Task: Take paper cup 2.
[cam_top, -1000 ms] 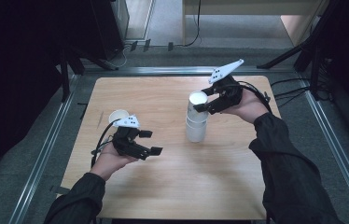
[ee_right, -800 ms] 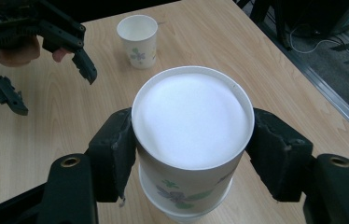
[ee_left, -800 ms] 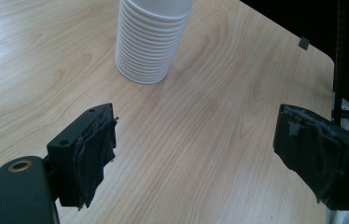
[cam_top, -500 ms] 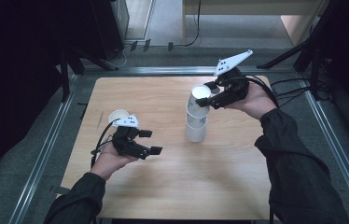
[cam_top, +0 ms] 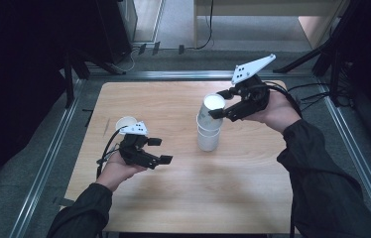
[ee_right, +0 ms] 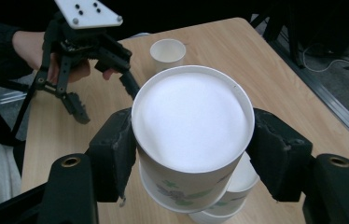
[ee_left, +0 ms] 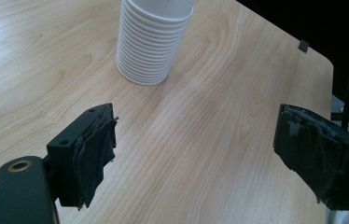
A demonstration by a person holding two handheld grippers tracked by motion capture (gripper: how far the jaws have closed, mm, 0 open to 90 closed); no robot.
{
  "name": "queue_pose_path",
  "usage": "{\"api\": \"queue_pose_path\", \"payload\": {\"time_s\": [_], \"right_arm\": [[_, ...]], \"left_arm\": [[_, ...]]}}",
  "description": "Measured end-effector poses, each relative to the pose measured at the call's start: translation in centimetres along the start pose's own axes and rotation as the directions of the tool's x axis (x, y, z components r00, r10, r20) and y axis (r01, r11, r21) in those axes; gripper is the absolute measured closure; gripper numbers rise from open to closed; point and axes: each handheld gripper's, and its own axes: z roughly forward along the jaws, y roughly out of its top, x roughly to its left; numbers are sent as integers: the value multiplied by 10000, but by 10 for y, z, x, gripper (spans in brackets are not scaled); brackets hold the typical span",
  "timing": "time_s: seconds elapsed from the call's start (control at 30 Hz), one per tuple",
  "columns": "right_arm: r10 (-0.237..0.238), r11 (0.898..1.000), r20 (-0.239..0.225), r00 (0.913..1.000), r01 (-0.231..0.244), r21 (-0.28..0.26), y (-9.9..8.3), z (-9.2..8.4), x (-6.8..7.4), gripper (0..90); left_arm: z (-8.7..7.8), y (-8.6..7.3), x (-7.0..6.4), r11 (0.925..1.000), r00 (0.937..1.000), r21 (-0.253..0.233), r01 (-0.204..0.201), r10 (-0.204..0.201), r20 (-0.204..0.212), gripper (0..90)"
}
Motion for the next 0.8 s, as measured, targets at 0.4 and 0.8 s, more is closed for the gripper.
{"api": "queue_pose_path", "payload": {"time_s": [0.4,0.8], "right_arm": [[109,9998,-519,9986,-118,-176,-28,9,19,359],[166,9996,-883,9960,-186,-222,-55,23,33,359]], "left_arm": [[0,1,-1,10000,10000,-57,-34,35,8,130],[2,2,-4,9997,9996,-216,-152,157,234,130]]}}
